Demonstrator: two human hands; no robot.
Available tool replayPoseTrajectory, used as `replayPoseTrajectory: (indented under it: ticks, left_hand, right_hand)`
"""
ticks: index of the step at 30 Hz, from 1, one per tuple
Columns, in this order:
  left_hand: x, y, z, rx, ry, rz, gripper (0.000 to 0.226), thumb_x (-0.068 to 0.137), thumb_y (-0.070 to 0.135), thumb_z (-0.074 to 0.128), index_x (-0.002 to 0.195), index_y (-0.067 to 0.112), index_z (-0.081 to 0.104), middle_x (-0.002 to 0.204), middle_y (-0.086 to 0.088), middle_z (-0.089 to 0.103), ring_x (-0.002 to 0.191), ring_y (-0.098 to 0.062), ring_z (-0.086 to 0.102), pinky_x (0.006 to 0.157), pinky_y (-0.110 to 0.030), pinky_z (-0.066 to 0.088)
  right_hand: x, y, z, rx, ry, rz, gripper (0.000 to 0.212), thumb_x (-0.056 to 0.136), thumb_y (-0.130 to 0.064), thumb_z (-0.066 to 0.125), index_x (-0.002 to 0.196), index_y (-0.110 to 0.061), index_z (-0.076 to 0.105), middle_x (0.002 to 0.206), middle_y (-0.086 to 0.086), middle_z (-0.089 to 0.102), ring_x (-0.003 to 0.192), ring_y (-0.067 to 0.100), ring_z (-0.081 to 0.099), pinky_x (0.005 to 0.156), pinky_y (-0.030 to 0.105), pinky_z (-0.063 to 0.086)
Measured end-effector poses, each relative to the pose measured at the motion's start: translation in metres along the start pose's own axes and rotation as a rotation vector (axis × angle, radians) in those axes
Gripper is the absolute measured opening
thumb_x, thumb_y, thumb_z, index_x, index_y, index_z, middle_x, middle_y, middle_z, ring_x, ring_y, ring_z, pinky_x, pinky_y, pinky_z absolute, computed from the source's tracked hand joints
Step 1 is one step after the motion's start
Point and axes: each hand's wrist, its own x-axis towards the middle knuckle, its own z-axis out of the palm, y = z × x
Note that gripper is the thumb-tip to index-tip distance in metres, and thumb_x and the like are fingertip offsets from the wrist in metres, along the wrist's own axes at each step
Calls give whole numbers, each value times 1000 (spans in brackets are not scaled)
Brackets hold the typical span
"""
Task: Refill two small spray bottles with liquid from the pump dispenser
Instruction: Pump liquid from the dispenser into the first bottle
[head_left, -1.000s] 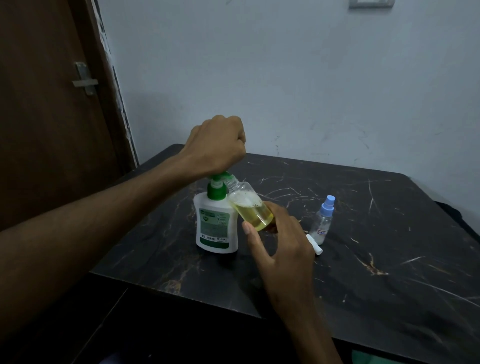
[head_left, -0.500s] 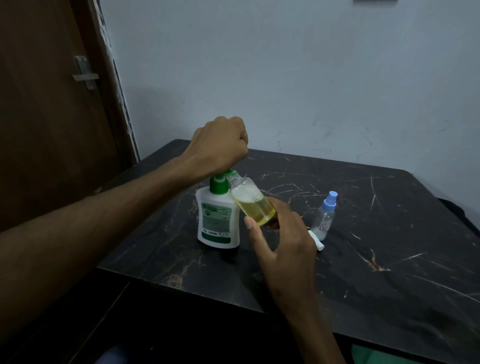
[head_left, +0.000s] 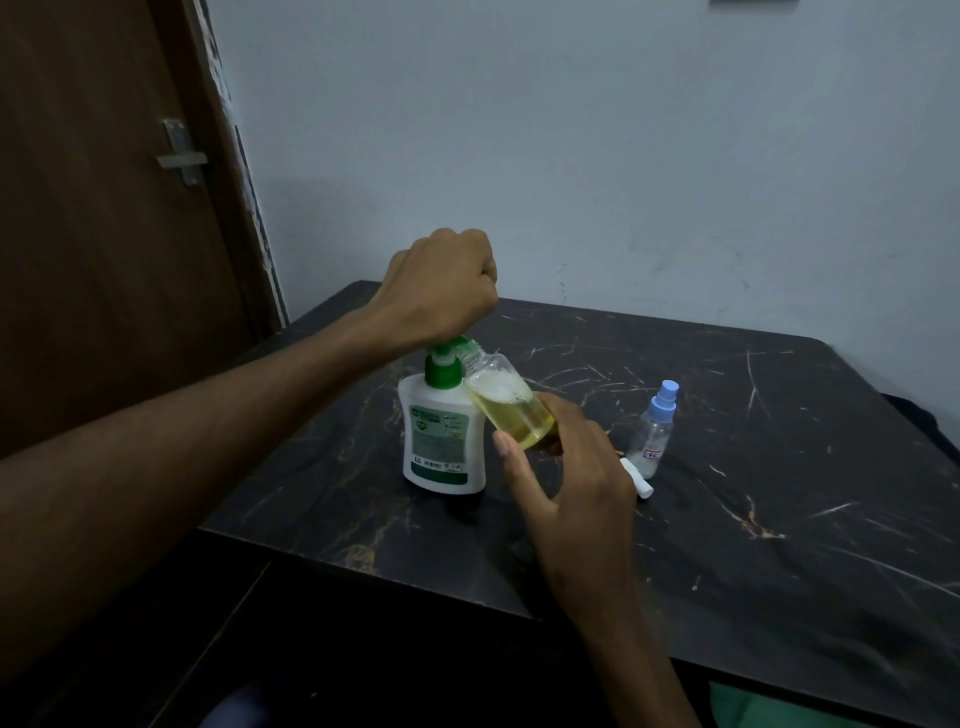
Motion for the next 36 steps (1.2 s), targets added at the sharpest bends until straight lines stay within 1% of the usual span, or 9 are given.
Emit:
replayPoseTrajectory:
  ticks: [5,8,11,15,22,26,28,31,36]
  left_hand:
    - [2,1,6,-11,9,-16,34,74,0,50,44,15,39,64,8,58,44,-10,35,58,-29,37]
    - [0,-1,7,25,-8,-25,31,74,3,51,46,13,44,46,10,43,45,-11,41,57,-28,38]
    - [1,1,1,28,8,-2,34,73,2,52,47,17,36,57,0,53,45,-10,34,53,-26,32]
    - [1,1,4,-10,9,1,38,75,0,50,45,18,36,71,4,58,44,-10,32,55,-27,34]
    - [1,2,-1,17,4,-4,36,75,1,51,47,19,36,50,8,47,46,-10,34,55,-27,32]
    - [2,2,4,-7,-11,2,37,75,0,50,46,18,37,69,4,58,45,-11,34,54,-26,33]
    - [-1,0,7,-2,-21,-13,32,74,0,50,46,13,40,74,8,57,44,-11,34,54,-26,33]
    - [-1,2,3,5,-28,-2,33,74,1,51,46,14,38,73,6,58,44,-10,33,53,-26,31]
    - [4,3,2,-16,-6,1,38,74,0,51,46,19,34,73,3,58,44,-10,32,52,-26,30]
  right_hand:
    - [0,3,0,-6,-2,8,41,99,-49,62,130,-23,62,109,-12,66,96,1,58,83,12,45]
    - [0,4,1,-13,-10,15,43,99,-52,61,131,-23,61,111,-10,67,98,2,58,84,17,48]
    - [-1,4,1,-10,-15,10,43,99,-52,60,132,-23,61,112,-10,67,99,1,58,85,14,47]
    - [0,5,1,-3,-13,15,40,100,-51,61,130,-24,61,109,-10,67,97,2,59,83,19,49]
    - [0,3,1,-7,-18,6,42,100,-52,59,130,-24,61,110,-11,66,97,2,59,83,21,50]
    - [0,4,0,-10,-14,13,39,99,-50,61,128,-24,61,108,-13,65,96,0,58,83,13,46]
    - [0,4,0,-14,-16,7,38,99,-50,61,128,-25,61,107,-11,66,95,2,58,82,16,47]
    - [0,2,0,-9,-25,11,38,99,-50,60,128,-25,61,107,-10,66,96,3,59,82,20,49]
    - [1,3,0,-10,-29,12,40,99,-53,58,127,-25,61,108,-12,66,95,0,58,82,13,46]
